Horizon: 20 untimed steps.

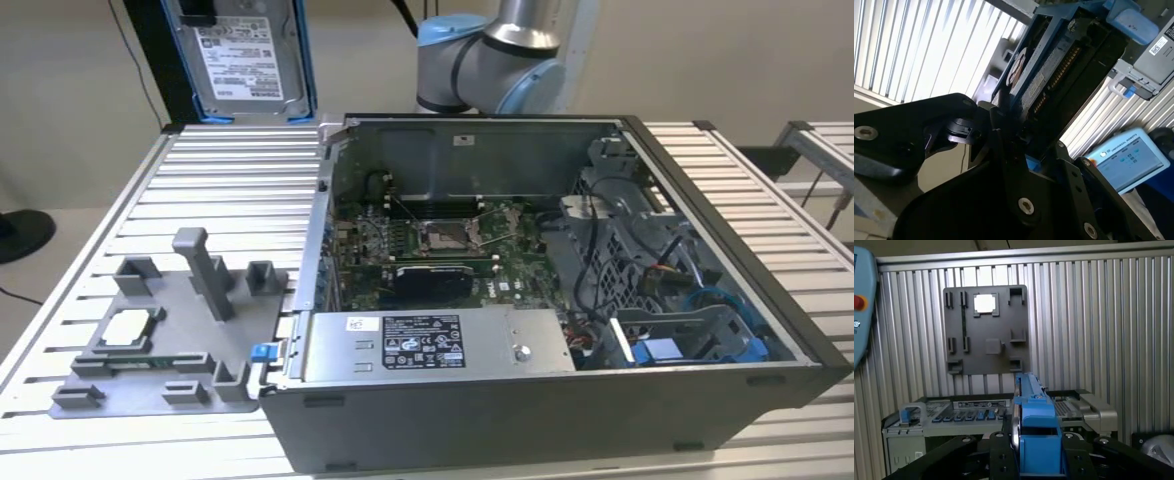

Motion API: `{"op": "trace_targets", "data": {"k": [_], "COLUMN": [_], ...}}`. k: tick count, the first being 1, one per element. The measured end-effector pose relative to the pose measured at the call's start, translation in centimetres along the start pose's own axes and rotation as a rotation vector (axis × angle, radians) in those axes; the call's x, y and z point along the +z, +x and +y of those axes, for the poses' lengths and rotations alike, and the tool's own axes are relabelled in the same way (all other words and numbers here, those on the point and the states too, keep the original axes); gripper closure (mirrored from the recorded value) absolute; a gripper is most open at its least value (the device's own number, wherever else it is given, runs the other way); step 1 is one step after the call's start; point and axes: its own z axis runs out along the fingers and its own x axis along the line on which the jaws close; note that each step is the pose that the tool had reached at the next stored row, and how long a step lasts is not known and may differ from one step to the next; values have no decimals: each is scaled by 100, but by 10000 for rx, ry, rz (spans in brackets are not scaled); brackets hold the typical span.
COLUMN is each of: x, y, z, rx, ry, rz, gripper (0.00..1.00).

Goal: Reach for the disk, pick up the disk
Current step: 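Pick up the disk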

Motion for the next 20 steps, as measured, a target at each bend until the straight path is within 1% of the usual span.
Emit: {"op": "trace_targets", "data": {"k": [15, 20], "x": [24, 33], "y": [-25, -33], "z": [-333, -427], "rx": [0, 0], "ry": [1, 0], "rz": [-1, 0], "gripper": [100, 100]}}
